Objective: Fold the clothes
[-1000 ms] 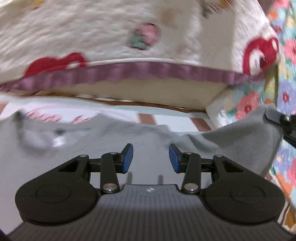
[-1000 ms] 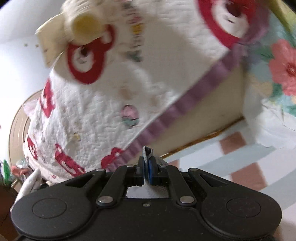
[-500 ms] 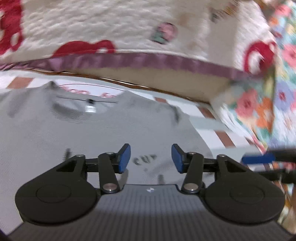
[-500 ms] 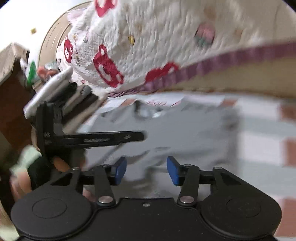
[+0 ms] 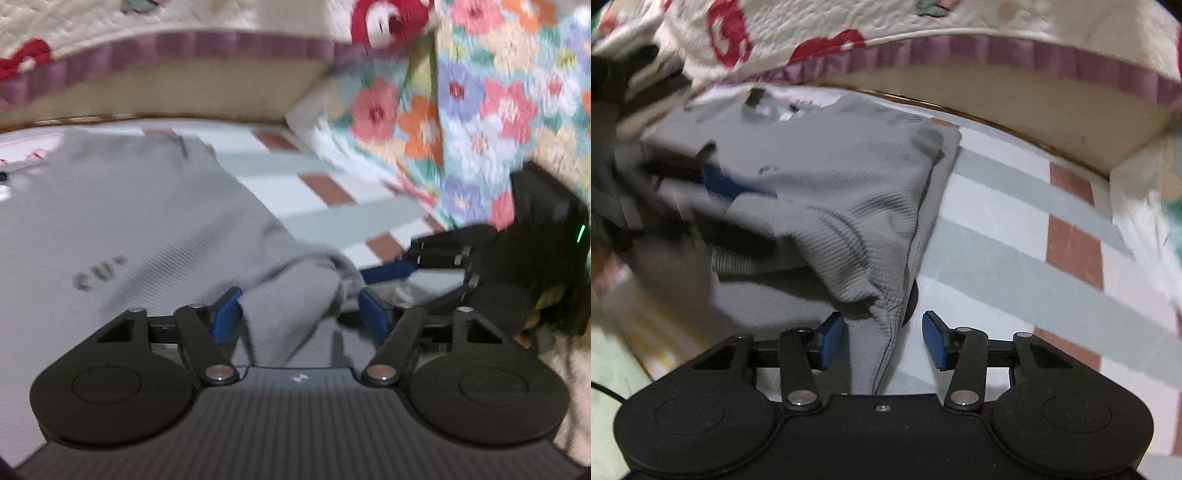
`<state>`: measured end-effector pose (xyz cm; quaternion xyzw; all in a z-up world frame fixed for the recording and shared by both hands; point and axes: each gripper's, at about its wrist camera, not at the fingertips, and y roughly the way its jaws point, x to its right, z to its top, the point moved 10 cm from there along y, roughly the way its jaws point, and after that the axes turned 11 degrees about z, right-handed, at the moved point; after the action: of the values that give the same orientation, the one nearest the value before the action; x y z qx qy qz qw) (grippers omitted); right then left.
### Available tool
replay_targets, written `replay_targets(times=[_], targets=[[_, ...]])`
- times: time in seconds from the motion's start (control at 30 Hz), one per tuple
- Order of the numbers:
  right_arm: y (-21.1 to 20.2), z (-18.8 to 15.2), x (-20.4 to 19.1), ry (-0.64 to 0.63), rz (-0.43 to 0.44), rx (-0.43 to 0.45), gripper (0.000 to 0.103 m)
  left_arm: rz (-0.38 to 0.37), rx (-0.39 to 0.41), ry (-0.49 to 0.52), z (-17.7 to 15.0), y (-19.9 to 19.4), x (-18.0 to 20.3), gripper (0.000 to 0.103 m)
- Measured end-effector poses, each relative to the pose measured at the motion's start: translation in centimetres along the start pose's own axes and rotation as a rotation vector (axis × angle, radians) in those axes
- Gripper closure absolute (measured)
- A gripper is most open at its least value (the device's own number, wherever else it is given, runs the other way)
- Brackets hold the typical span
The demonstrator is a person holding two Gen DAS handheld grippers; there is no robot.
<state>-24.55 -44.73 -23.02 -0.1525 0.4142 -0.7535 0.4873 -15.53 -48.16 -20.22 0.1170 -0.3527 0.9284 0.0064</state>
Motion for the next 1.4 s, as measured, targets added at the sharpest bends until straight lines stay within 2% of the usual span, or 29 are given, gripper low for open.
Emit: replay_targets(times=[0.03,0.1,0.17,0.2,0.23,0.3,0.33,0.43,0.5,0.53,0.57,0.63,0.67,0.73,0.83,0.87,0.93,0.97,1.0,1.07,1.13,1.17,1.23,1.4], targets=[[-0.2,-0.4,0.5,0.034,0.005,0.007,0.072,0.019,0.001,0.031,-0.3,0.1,0.4,0.097],[-0.2,-0.6,1.8,0.151,0.041,0.030,0.084,0.056,0.071,0.078,-0.3,-1.6,1.4,0.097],[-0.5,-0.9,3.1,0.299,0.106,0.063,0.087,0.086,0.170,0.150,-0.5,-4.1,2.6,0.097],[-0.7,-1.0,3.7,0.375,0.142,0.081,0.087,0.102,0.190,0.193,-1.0,-4.9,3.1,0.097],[-0.8,-1.1,4.1,0.439,0.173,0.095,0.087,0.119,0.182,0.242,-1.9,-5.2,3.5,0.097],[-0.7,-1.4,4.4,0.482,0.186,0.093,0.092,0.151,0.166,0.339,-3.7,-5.8,4.5,0.097],[-0.7,-1.5,4.6,0.495,0.185,0.089,0.093,0.152,0.144,0.348,-4.6,-6.0,4.6,0.097],[-0.7,-1.7,4.8,0.523,0.173,0.079,0.093,0.111,0.039,0.268,-6.7,-5.8,3.9,0.097],[-1.2,-2.0,5.0,0.512,0.132,0.066,0.091,0.086,0.011,0.184,-6.9,-6.6,3.2,0.090],[-1.6,-2.1,5.2,0.501,0.106,0.058,0.089,0.091,0.010,0.135,-6.4,-6.6,2.3,0.079],[-2.0,-2.2,5.3,0.485,0.071,0.051,0.084,0.104,0.010,0.083,-5.8,-6.3,1.1,0.063],[-3.4,-1.6,5.2,0.429,0.023,0.089,0.084,0.131,0.009,-0.021,-4.6,-5.8,-1.2,0.048],[-4.0,-1.0,5.0,0.411,0.032,0.125,0.084,0.144,0.009,-0.073,-4.0,-5.5,-2.4,0.048],[-4.6,0.6,4.1,0.407,0.120,0.212,0.084,0.170,0.009,-0.178,-2.9,-4.9,-4.8,0.048],[-3.4,2.9,1.1,0.236,0.160,0.224,0.084,0.209,0.008,-0.334,-1.2,-4.1,-8.3,0.047],[-2.8,3.6,-0.1,0.162,0.163,0.216,0.084,0.227,-0.007,-0.331,-1.0,-3.6,-8.9,0.046],[-1.2,4.3,-2.3,0.003,0.152,0.177,0.082,0.310,-0.029,-0.164,-1.0,-2.4,-8.4,0.046],[-0.5,4.0,-3.1,-0.033,0.161,0.144,0.082,0.372,-0.026,-0.059,-0.8,-2.0,-7.9,0.046],[0.1,3.3,-3.8,-0.040,0.189,0.099,0.082,0.407,-0.029,0.005,-0.8,-1.7,-7.5,0.046],[1.1,1.8,-5.1,-0.060,0.240,0.012,0.082,0.423,-0.044,0.056,-1.2,-1.3,-7.2,0.045],[1.4,0.1,-6.2,-0.121,0.255,-0.052,0.081,0.422,-0.049,0.039,-1.5,-1.2,-7.5,0.042],[1.1,-0.2,-6.5,-0.143,0.259,-0.056,0.080,0.424,-0.046,0.023,-1.6,-1.4,-7.9,0.042],[0.9,-0.2,-6.5,-0.117,0.307,-0.077,0.077,0.435,-0.044,0.007,-1.9,-2.1,-8.4,0.041],[0.4,-0.3,-5.6,-0.010,0.428,-0.118,0.067,0.472,-0.066,0.010,-3.3,-3.6,-8.9,0.031]])
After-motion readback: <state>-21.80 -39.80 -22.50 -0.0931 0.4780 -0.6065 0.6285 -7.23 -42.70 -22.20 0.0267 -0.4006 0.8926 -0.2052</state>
